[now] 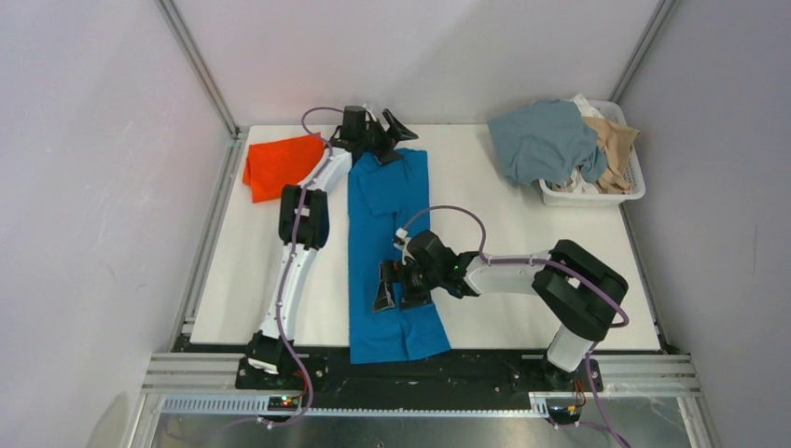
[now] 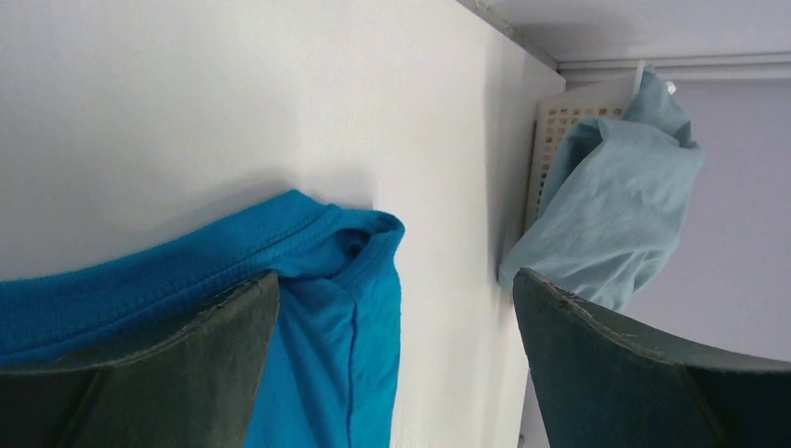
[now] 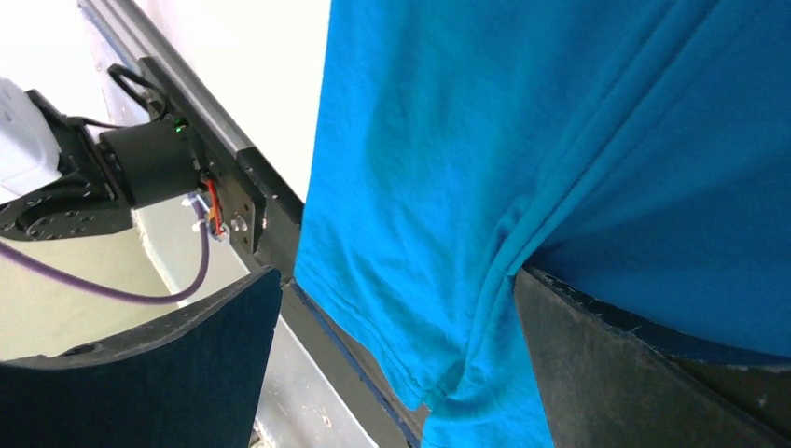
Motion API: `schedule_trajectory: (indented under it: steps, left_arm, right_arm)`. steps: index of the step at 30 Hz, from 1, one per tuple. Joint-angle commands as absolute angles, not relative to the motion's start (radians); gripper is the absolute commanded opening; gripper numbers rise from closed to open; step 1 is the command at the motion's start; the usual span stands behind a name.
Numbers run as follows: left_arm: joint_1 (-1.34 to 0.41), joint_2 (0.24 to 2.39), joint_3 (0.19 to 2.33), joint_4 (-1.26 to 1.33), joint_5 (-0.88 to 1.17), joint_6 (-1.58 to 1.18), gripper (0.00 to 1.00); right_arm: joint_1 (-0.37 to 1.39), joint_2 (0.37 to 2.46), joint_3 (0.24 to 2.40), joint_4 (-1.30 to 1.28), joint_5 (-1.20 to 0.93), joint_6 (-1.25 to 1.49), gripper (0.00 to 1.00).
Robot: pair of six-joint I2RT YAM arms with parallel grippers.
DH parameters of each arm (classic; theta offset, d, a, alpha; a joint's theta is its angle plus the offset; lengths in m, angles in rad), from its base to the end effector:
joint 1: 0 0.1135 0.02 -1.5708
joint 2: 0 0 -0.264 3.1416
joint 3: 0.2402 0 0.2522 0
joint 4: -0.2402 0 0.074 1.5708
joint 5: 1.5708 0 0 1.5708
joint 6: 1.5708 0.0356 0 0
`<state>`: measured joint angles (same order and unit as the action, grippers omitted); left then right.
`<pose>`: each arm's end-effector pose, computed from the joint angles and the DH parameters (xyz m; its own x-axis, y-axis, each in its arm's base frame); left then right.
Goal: Fold and stack the t-shirts
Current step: Rotate the tshirt 90 degrees, then grab the bottom of the folded rectangular tshirt with both arms
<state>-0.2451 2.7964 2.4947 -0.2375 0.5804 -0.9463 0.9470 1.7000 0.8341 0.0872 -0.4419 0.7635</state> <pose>0.5863 -0.1668 0.1341 -0.8262 -0.4927 -0.2733 -0.0185 0.5086 -0.8608 0.1828 0.2800 0.1530 -0.9267 -0.2176 -0.3066 -0.3748 0.5971 0.7092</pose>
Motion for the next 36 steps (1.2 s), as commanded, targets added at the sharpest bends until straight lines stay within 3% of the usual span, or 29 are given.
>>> schedule_trajectory:
  steps: [1,7,10,17,21,27,31,36]
  left_arm:
    - [-0.241,2.845,2.527,-0.114,0.521,-1.039,1.00]
    - [-0.236,2.812,2.527,-0.034,0.496,-1.107,1.00]
    - [-0.237,2.747,2.512,-0.033,0.511,-1.088,1.00]
    - [-0.237,2.375,2.300,-0.109,0.574,-0.955,1.00]
    - [-0.243,2.048,1.977,-0.136,0.530,-0.798,1.00]
    - [-0.296,1.507,1.295,-0.160,0.253,-0.642,1.00]
    - [-0.415,1.227,0.930,-0.170,0.101,-0.651,1.00]
    - [-0.659,0.973,0.638,-0.232,0.012,-0.722,1.00]
  right_arm:
    - [0.936,1.650,0.861,-0.010,-0.307,0.768,0.99]
    - [0.938,1.486,0.857,-0.183,-0.084,0.752,1.00]
    - [0.940,1.394,0.834,-0.180,-0.074,0.751,0.99]
    - [0.949,1.138,0.725,-0.217,-0.019,0.790,0.99]
    - [0.939,0.993,0.635,-0.277,-0.023,0.807,0.99]
    - [0.976,0.868,0.532,-0.366,-0.046,0.832,0.99]
    - [1.009,0.862,0.459,-0.310,-0.097,0.880,0.98]
    - [1.037,0.887,0.398,-0.288,-0.102,0.957,0.93]
